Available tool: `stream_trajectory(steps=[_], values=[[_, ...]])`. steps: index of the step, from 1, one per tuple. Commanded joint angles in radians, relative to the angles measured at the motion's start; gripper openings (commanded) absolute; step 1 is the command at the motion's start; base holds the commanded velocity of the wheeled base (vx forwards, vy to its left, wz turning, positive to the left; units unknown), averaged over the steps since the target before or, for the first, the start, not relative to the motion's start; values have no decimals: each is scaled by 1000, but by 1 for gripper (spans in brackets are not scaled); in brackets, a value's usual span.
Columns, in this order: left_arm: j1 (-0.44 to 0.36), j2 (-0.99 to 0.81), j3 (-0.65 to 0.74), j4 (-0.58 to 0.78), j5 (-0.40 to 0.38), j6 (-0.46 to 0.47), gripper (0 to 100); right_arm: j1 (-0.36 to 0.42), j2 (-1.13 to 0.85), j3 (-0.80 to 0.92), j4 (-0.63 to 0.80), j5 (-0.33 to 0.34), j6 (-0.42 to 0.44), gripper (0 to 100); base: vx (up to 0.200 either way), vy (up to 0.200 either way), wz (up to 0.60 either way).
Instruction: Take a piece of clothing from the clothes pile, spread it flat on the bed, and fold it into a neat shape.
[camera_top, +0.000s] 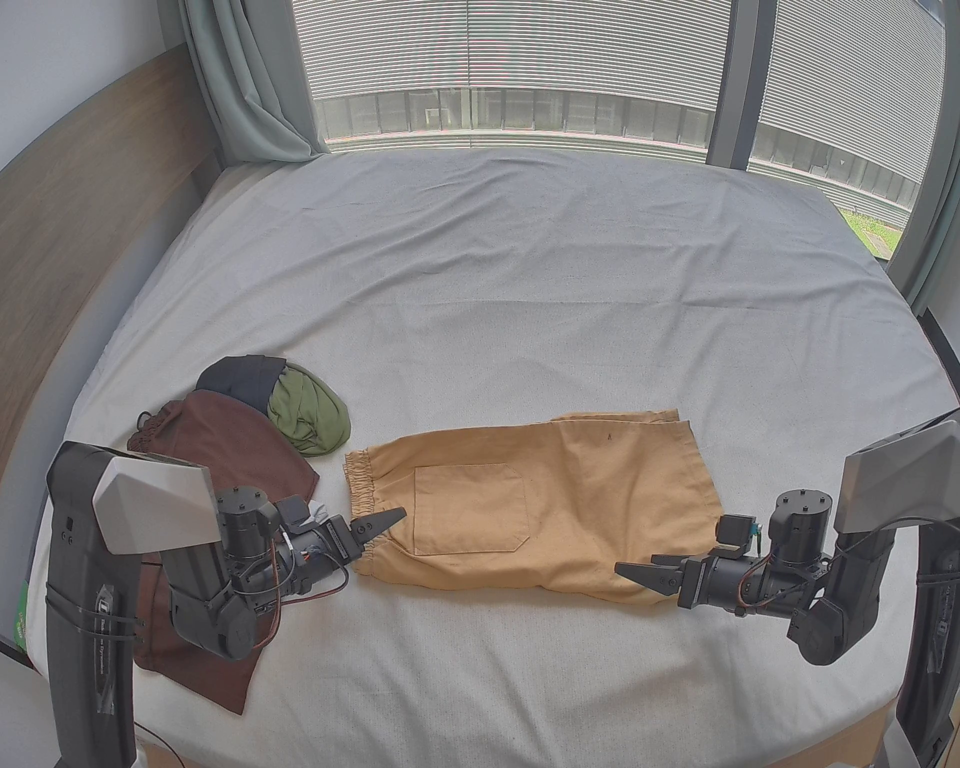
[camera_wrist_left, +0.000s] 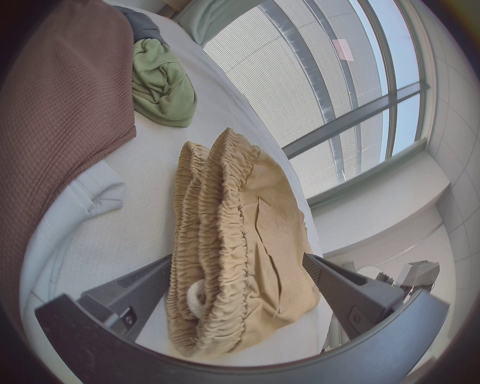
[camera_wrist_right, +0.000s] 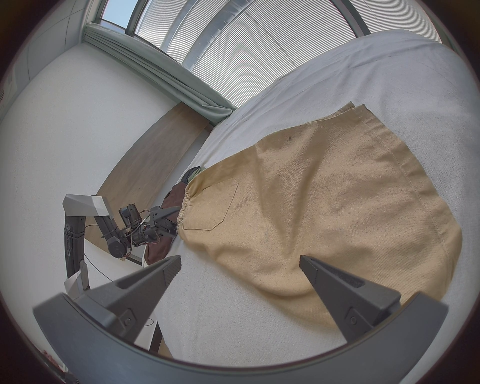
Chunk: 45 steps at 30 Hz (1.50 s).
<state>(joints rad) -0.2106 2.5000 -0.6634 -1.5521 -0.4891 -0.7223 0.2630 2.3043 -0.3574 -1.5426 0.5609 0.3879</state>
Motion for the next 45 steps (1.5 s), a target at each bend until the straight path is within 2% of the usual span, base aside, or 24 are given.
stream_trajectory(steps=[1, 7, 24, 25, 45], values=[[-16, -30, -7, -2, 24, -52, 100, 2, 3, 0, -1, -1, 0, 100, 0, 0, 0], [-41, -27, -25, -2, 86, -74, 100, 2, 3, 0, -1, 1, 2, 100, 0, 0, 0], [-44, -20, -22, -2, 89, -72, 100, 1, 4, -2, -1, -1, 2, 100, 0, 0, 0], [-44, -20, -22, 0, 89, -72, 0, 1, 4, -2, -1, -1, 0, 100, 0, 0, 0], [-36, -36, -18, -2, 83, -51, 0, 1, 4, -2, -1, -1, 0, 100, 0, 0, 0]])
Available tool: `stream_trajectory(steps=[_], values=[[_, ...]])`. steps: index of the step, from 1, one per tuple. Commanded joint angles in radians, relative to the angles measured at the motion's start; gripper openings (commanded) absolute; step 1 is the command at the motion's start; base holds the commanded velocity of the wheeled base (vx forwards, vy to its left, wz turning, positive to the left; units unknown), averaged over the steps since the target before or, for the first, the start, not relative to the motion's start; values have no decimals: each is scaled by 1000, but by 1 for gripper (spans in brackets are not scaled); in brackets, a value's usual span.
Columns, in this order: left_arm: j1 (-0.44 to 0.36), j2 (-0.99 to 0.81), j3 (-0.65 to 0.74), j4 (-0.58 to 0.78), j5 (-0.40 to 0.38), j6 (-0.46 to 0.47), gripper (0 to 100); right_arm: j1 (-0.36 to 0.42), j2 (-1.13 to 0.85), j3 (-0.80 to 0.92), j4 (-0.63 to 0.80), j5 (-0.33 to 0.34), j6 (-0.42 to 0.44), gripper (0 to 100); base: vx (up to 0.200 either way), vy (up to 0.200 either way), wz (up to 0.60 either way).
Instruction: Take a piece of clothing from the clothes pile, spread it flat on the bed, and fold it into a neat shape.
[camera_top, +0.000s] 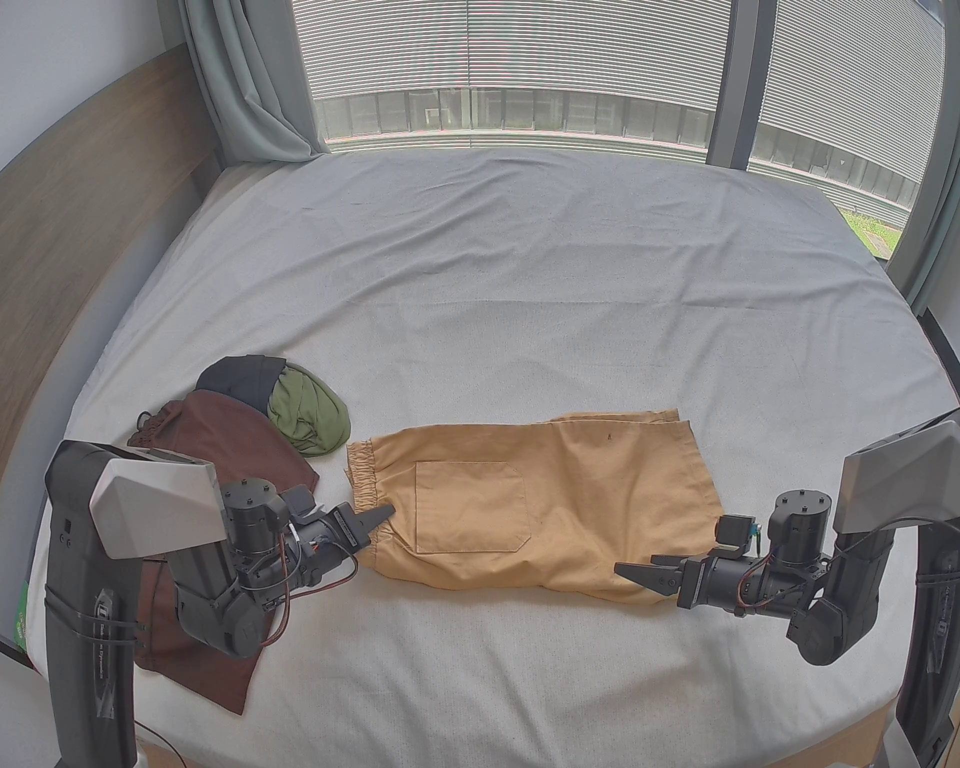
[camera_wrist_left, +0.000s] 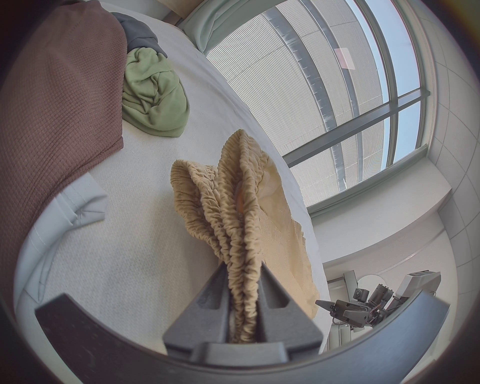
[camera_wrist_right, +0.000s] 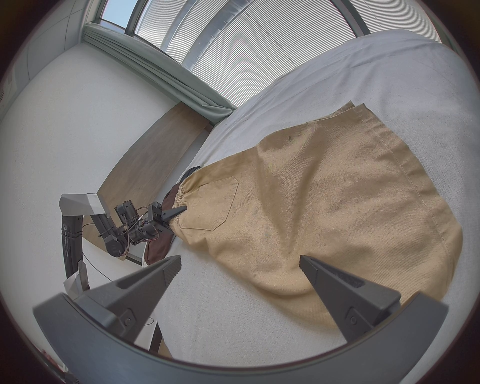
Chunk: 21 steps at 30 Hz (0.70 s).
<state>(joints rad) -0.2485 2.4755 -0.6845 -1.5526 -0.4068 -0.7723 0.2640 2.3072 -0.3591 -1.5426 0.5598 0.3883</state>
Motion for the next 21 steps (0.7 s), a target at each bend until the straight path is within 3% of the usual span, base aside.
stream_trajectory(steps=[1, 18, 21], values=[[2, -17, 5, -1, -1, -1, 0, 0, 1, 0, -1, 0, 0, 100, 0, 0, 0], [12, -75, 17, -1, -4, 1, 0, 0, 1, -3, -1, 0, 0, 100, 0, 0, 0], [41, -96, 48, -1, -38, 7, 0, 0, 1, -4, -1, 0, 0, 100, 0, 0, 0]])
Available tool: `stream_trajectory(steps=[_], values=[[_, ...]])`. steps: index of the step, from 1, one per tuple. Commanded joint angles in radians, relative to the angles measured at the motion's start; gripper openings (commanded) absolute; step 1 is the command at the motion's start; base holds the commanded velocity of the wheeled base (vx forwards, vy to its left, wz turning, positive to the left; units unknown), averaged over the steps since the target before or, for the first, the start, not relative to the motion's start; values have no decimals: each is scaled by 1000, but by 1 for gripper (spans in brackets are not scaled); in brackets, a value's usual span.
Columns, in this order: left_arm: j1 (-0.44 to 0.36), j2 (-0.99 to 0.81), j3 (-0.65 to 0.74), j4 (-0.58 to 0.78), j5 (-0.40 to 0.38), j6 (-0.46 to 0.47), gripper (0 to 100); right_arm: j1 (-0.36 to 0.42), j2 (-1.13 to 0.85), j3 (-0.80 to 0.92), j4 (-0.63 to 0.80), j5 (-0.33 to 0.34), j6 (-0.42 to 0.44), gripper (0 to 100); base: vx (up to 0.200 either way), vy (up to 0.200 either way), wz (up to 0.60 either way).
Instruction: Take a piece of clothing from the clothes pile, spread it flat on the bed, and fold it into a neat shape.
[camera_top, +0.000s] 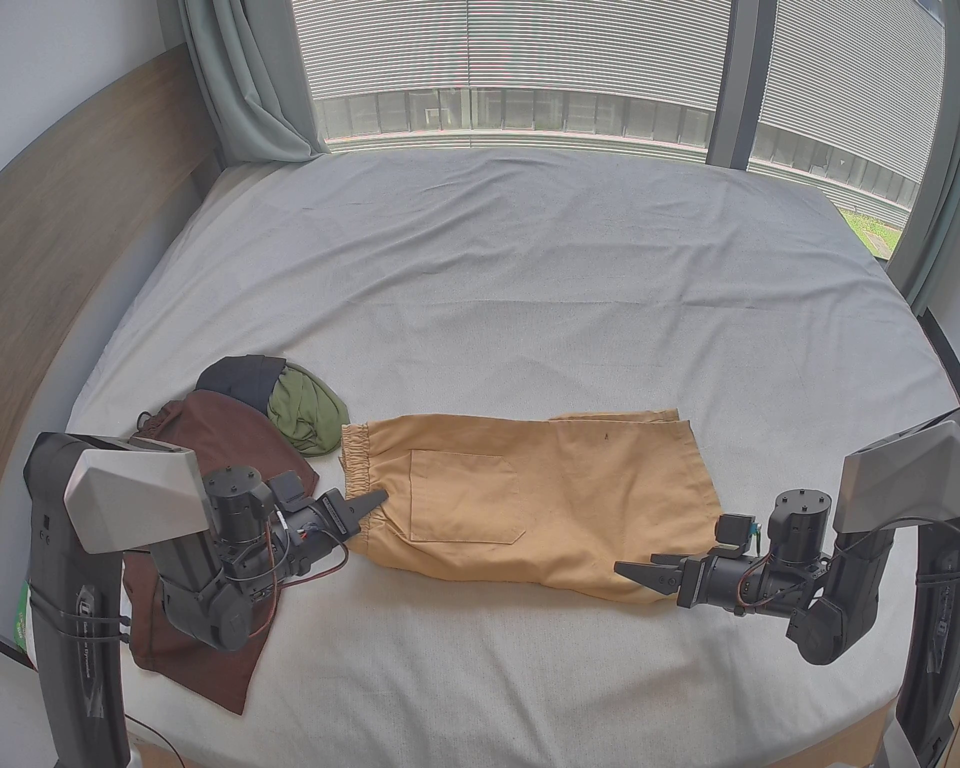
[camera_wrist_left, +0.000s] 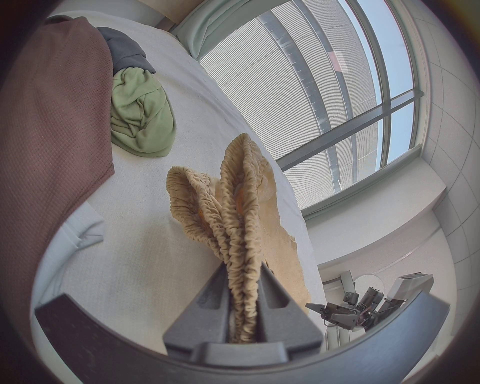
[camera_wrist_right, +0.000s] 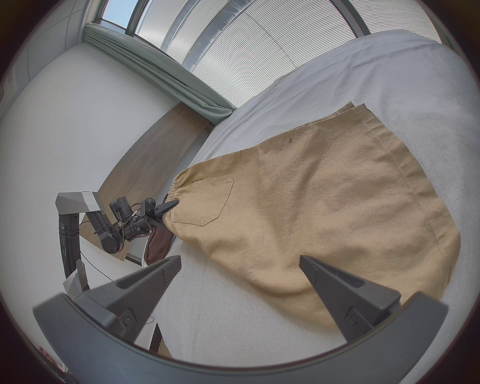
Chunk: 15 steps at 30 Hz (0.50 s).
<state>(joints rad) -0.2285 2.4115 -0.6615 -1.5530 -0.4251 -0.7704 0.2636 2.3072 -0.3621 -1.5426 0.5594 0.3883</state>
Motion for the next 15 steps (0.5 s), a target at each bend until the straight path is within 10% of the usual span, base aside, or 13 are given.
stream_trajectory(steps=[1, 15], values=[[24, -38, 34, -1, -35, 11, 0, 0, 1, -1, -1, 1, 0, 100, 0, 0, 0], [144, -60, 80, 1, -184, 123, 0, 0, 1, -3, -1, 1, 0, 100, 0, 0, 0]])
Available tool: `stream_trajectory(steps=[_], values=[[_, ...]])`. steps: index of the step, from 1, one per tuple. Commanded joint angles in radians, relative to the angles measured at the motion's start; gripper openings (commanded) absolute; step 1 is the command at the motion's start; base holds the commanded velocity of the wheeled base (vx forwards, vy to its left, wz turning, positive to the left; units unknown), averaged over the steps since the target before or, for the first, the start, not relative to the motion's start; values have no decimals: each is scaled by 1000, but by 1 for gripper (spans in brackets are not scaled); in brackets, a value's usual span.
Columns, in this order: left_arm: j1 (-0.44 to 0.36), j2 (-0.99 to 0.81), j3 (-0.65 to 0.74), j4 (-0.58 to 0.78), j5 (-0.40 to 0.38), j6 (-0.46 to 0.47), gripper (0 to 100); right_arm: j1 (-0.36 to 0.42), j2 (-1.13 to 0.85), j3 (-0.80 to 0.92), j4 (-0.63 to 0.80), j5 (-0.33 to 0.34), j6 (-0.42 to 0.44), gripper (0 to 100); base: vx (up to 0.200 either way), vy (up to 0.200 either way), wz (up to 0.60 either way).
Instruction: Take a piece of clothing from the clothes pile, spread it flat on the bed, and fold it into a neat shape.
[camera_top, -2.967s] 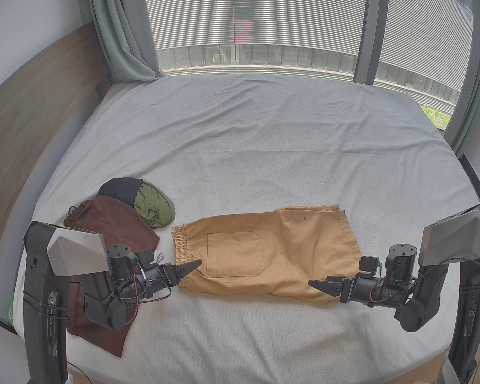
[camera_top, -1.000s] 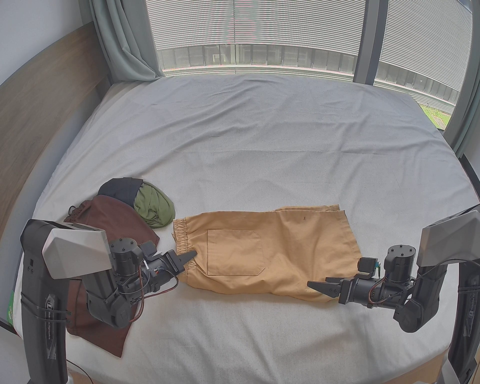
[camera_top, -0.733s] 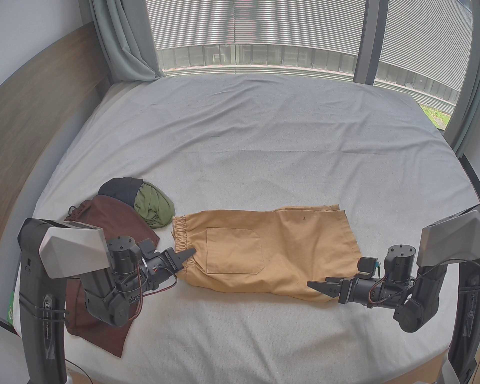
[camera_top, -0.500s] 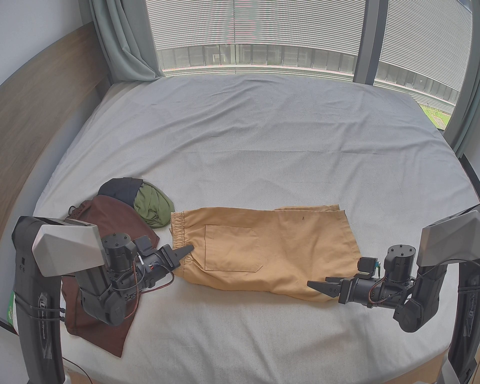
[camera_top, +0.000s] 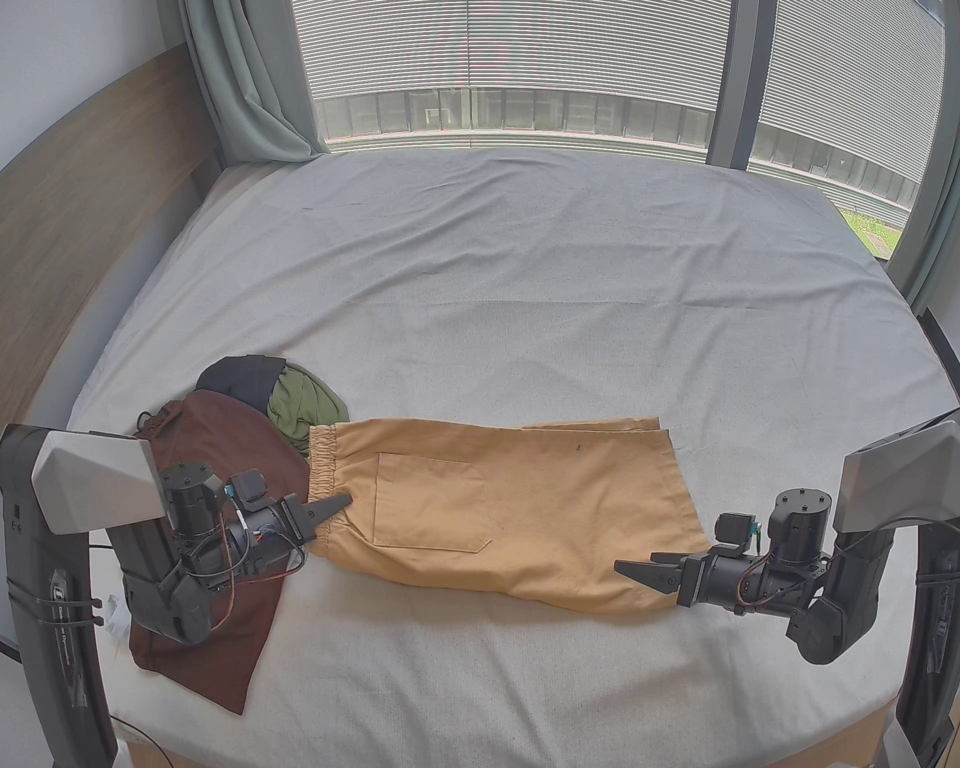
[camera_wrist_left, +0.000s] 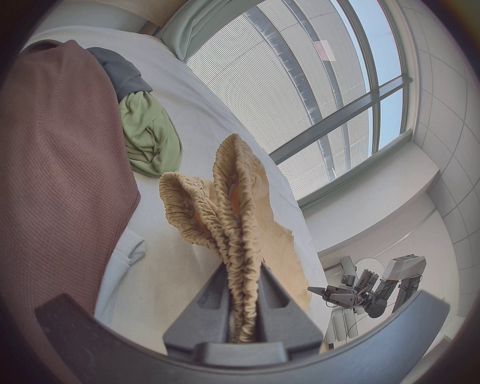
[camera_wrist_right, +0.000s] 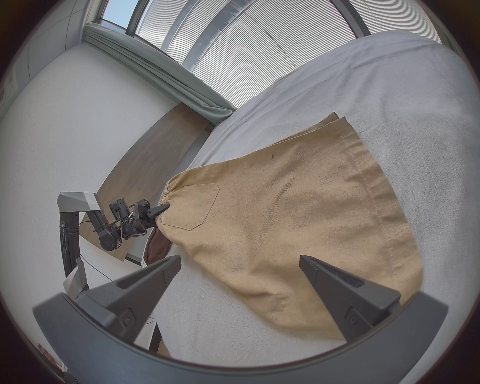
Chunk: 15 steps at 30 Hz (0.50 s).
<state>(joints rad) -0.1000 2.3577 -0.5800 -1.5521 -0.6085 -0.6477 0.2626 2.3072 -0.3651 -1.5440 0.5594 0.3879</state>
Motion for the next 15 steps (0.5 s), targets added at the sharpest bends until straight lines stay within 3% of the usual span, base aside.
stream_trajectory(steps=[1, 15], values=[[17, -8, -3, 0, 0, 0, 0, 1, 1, 0, -1, 1, 0, 100, 0, 0, 0], [66, -8, -8, -2, -11, 0, 0, 1, 1, 0, -1, 1, 0, 100, 0, 0, 0]])
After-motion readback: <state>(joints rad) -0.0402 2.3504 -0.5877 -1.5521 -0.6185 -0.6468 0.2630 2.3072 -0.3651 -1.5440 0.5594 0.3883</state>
